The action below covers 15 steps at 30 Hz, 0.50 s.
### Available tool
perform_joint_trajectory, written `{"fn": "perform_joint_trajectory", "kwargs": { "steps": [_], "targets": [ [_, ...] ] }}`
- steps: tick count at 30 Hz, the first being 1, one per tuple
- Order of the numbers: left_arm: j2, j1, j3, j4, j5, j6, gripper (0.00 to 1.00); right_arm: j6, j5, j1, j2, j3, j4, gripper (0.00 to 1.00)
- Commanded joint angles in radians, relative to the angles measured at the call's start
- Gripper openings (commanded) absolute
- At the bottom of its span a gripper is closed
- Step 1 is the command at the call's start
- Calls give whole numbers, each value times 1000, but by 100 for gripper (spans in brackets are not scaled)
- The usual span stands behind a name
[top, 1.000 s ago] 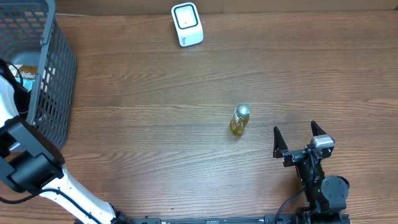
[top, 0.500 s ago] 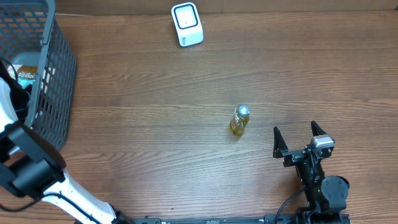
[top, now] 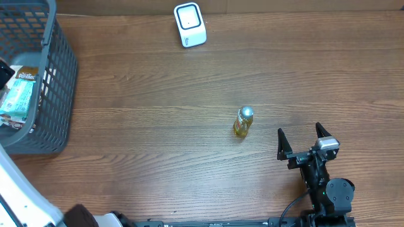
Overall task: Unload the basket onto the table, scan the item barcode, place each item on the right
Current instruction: 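Grasp the green-lidded jar with the left gripper and lift out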
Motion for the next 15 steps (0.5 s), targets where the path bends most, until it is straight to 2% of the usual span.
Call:
{"fn": "perform_joint_trajectory", "kwargs": {
  "steps": [1,7,15],
  "targets": [
    [-60,-56,21,-33,122,-18,48,-5,-1,-2,-8,-11,5,100],
    [-67,-238,19,-143,106,5,48,-5,-1,-2,-8,-11,5,100],
    [-43,-536,9,-229,-19,-34,49,-5,-1,-2,-8,-11,5,100]
  ]
}}
